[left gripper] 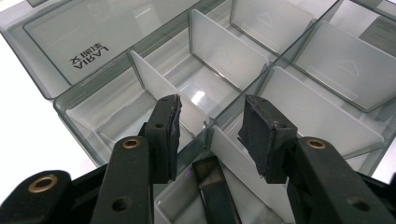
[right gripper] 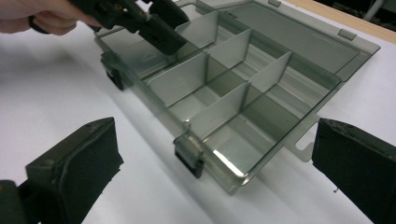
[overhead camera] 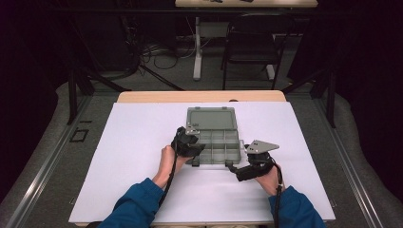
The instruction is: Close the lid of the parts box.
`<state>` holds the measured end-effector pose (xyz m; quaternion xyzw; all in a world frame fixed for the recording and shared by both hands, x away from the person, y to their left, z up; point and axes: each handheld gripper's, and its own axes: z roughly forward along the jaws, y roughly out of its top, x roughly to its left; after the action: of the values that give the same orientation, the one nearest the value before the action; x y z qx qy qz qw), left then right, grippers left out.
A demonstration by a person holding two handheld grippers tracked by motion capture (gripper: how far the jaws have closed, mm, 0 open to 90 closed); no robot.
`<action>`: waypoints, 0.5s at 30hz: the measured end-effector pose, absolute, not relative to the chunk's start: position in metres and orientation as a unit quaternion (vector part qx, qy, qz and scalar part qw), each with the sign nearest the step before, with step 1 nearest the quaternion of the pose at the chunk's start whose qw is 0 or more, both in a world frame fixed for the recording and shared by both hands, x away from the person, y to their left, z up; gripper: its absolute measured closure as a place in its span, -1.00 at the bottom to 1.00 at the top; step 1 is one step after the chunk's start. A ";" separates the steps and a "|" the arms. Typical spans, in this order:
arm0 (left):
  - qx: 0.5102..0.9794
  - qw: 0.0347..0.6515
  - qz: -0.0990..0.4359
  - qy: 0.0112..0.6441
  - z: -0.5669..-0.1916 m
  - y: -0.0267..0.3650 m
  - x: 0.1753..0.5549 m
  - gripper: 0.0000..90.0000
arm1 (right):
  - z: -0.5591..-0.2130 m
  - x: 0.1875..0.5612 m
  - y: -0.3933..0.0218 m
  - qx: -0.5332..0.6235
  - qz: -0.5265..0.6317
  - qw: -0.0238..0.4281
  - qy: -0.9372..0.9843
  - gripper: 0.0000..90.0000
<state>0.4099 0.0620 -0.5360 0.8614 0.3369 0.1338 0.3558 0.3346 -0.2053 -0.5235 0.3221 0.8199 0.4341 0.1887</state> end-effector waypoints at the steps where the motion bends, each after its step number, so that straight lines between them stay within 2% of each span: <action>1: 0.861 0.356 0.133 0.338 -0.536 0.062 0.410 0.25 | -0.523 0.338 -0.206 0.323 0.436 0.189 0.819 -1.00; 15: 0.860 0.358 0.132 0.338 -0.537 0.062 0.410 0.25 | -0.522 0.374 -0.214 0.351 0.424 0.192 0.813 -0.99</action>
<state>0.4103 0.0619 -0.5367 0.8602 0.3380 0.1324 0.3582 0.3737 -0.2139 -0.5221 0.3512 0.8126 0.4238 0.1916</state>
